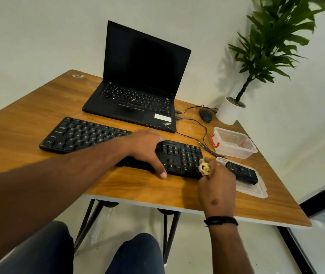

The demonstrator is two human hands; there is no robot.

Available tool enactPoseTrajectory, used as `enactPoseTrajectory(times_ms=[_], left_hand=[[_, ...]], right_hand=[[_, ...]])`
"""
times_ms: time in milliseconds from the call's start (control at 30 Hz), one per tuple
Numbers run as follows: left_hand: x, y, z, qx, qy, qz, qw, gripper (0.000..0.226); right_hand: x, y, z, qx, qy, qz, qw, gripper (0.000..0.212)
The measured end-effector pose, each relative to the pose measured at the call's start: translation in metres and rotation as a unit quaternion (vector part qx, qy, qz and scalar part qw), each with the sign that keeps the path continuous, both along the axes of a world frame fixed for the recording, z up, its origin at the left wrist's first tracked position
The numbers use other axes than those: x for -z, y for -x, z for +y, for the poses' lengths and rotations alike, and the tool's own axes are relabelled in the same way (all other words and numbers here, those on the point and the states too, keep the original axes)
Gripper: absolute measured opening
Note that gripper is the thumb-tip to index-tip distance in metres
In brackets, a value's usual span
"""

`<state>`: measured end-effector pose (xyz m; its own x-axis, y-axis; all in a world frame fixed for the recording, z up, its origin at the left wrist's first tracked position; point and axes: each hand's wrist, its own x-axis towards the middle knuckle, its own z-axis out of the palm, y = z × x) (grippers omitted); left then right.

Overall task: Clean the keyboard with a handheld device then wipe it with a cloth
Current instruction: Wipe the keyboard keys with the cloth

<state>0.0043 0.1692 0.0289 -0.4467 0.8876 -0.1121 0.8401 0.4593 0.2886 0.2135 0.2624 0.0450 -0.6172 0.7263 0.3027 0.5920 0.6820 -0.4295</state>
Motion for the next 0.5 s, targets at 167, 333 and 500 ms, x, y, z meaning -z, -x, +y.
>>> enactPoseTrajectory(times_ms=[167, 333, 500], left_hand=[[0.006, 0.0, -0.009, -0.028, -0.031, 0.008, 0.999, 0.127], [0.0, 0.003, -0.005, -0.035, -0.014, -0.003, 0.999, 0.134], [0.002, 0.001, -0.006, -0.036, -0.027, 0.002, 0.999, 0.133]], right_hand=[[0.015, 0.026, -0.037, -0.035, -0.038, -0.098, 0.994, 0.024], [0.004, 0.031, -0.032, -0.084, 0.0, -0.081, 0.993, 0.025], [-0.006, 0.029, 0.008, 0.037, 0.001, -0.014, 0.999, 0.025]])
